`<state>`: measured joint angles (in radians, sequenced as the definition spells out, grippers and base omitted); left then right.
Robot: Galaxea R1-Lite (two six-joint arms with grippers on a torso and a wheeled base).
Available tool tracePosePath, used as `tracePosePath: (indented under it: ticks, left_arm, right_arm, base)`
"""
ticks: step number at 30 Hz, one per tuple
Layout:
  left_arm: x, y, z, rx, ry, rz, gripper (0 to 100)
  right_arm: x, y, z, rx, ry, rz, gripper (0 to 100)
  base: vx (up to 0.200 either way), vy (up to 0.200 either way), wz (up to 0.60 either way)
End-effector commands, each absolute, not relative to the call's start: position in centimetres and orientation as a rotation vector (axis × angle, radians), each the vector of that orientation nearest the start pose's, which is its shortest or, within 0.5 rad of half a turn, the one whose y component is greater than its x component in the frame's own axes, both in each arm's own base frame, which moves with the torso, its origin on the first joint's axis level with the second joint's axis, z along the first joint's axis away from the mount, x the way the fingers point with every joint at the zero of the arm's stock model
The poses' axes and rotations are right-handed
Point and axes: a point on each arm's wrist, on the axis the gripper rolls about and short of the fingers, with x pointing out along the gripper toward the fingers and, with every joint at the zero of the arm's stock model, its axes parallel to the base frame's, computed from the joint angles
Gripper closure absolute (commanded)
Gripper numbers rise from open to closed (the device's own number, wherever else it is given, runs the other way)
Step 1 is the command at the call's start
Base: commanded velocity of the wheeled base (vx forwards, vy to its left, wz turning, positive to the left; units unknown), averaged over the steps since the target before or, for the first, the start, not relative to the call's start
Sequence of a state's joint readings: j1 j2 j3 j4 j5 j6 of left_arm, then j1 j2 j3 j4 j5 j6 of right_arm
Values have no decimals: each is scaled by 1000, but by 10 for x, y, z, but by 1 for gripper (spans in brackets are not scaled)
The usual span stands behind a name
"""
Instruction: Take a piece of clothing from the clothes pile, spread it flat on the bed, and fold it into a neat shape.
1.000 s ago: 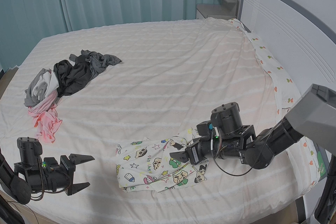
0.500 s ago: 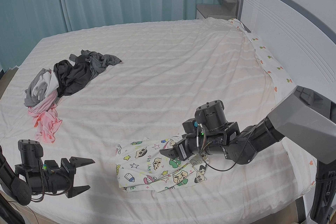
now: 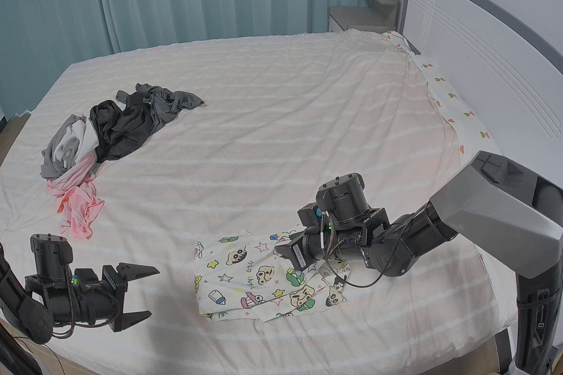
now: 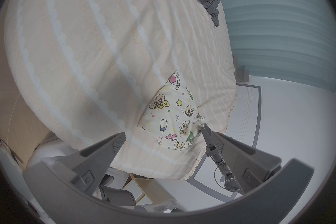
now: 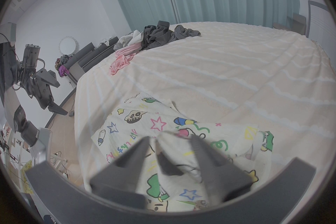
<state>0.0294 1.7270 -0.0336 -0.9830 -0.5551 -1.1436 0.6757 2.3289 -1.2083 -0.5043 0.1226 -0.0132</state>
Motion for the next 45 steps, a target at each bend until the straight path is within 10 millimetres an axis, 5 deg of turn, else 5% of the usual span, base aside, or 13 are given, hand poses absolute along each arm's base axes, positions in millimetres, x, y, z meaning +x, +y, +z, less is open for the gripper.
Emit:
tracePosePath:
  ticks: [1, 15, 16, 30, 45]
  left_arm:
    - [176, -7, 48, -1275, 919, -53, 0]
    - [176, -7, 48, -1274, 920, -52, 0]
    - [176, -7, 48, -1274, 920, -52, 0]
    - [176, -7, 48, -1272, 921, -53, 0]
    - [176, -7, 48, -1272, 921, -53, 0]
  right_arm:
    - [336, 270, 38, -185, 598, 766, 100]
    - [315, 258, 49, -201, 623, 768, 100]
    - [314, 257, 47, -205, 630, 768, 0]
    - [305, 263, 56, -217, 613, 779, 0]
    - [303, 266, 35, -249, 692, 758, 0]
  base:
    - [0, 0, 0]
    - [0, 0, 0]
    - [0, 0, 0]
    - [0, 0, 0]
    - [0, 0, 0]
